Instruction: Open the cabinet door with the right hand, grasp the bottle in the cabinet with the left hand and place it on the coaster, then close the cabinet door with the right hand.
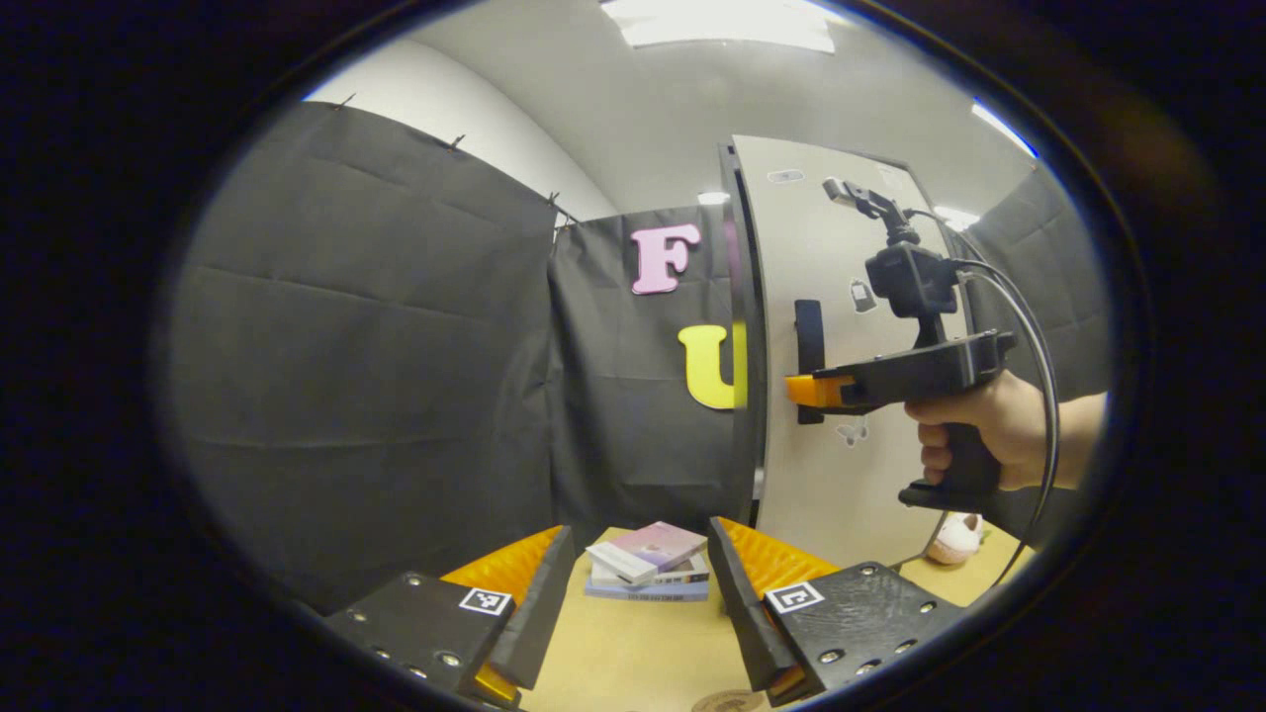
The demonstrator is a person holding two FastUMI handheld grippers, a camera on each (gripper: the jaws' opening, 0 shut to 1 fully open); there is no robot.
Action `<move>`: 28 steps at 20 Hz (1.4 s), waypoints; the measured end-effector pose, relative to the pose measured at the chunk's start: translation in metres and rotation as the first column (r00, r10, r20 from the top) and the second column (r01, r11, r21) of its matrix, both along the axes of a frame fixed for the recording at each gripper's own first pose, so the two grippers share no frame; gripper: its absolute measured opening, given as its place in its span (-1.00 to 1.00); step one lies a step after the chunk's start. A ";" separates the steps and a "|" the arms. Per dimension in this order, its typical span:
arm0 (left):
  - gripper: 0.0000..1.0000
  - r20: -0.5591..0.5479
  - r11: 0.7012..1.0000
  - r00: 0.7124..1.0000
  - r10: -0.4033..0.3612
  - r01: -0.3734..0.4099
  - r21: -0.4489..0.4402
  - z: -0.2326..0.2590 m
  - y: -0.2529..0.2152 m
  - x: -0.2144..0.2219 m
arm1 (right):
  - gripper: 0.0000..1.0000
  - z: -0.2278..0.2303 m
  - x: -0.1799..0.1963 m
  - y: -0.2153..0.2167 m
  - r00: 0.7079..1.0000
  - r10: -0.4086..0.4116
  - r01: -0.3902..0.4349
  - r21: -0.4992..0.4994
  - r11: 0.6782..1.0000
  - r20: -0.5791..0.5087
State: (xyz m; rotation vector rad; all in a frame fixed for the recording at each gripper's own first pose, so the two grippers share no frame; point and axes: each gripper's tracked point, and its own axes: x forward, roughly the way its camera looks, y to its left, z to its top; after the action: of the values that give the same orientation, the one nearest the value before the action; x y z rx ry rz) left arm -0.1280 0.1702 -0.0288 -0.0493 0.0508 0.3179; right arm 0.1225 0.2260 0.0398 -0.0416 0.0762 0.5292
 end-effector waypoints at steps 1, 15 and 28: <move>0.55 -0.006 1.000 1.000 -0.005 0.005 0.001 -0.001 0.000 0.001 | -0.59 0.000 0.001 -0.001 1.000 0.002 -0.002 0.000 1.000 -0.004; 0.63 -0.002 0.985 0.995 0.102 -0.100 0.143 0.033 -0.005 -0.017 | -0.59 -0.003 -0.023 -0.012 0.981 0.184 -0.185 -0.007 0.983 -0.066; 0.59 -0.032 0.994 0.995 0.090 -0.088 0.061 0.037 -0.022 0.003 | -0.60 0.012 -0.089 -0.052 0.941 0.319 -0.318 0.032 0.948 -0.112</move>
State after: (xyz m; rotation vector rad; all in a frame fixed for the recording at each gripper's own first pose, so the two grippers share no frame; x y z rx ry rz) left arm -0.1254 0.1479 0.0085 0.0135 0.0733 0.4091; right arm 0.0340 0.1735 0.0514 -0.0098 0.1818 0.8567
